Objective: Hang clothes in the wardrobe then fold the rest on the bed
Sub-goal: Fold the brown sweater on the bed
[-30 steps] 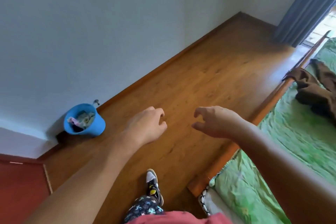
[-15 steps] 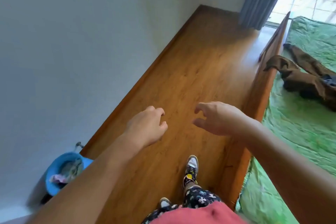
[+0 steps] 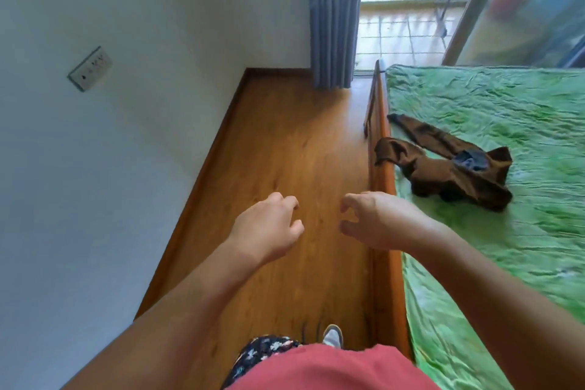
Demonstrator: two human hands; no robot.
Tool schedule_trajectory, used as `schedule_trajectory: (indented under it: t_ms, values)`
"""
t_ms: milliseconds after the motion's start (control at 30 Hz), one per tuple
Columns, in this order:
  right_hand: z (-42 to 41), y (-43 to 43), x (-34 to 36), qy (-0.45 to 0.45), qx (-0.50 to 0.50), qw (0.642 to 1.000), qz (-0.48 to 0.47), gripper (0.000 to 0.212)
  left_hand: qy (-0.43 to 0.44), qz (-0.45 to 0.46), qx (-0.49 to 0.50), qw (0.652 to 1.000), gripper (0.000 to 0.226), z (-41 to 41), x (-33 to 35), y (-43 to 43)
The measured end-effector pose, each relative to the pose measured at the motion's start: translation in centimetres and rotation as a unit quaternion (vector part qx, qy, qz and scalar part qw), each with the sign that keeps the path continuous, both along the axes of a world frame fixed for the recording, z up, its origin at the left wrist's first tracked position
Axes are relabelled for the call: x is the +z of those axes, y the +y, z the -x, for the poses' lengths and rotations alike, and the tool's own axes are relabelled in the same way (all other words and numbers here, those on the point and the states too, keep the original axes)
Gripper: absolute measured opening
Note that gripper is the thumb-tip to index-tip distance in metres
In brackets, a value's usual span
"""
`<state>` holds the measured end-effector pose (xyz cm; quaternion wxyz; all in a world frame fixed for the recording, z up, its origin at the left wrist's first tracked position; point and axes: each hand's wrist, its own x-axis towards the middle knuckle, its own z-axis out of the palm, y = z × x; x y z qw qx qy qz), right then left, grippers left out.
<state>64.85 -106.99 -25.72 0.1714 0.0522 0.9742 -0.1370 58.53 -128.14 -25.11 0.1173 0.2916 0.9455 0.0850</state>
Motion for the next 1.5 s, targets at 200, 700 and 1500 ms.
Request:
schedule_trajectory:
  t_ms: [200,700,1500]
  values:
    - [3.1,9.4,0.1,-0.020,-0.121,0.992,0.019,0.034,0.004,0.007,-0.111,0.994,0.039,8.8,-0.7,11.4]
    - [16.5,25.4,-1.3,-0.083,-0.405,0.910,0.034,0.035,-0.049,0.032,-0.409,0.911,0.029,29.9,-3.2,37.1]
    - [13.4,44.2,-11.2,-0.053,-0.632,0.765,0.111,0.037,-0.043,0.215,-0.628,0.747,0.037,27.5,-13.5,68.5]
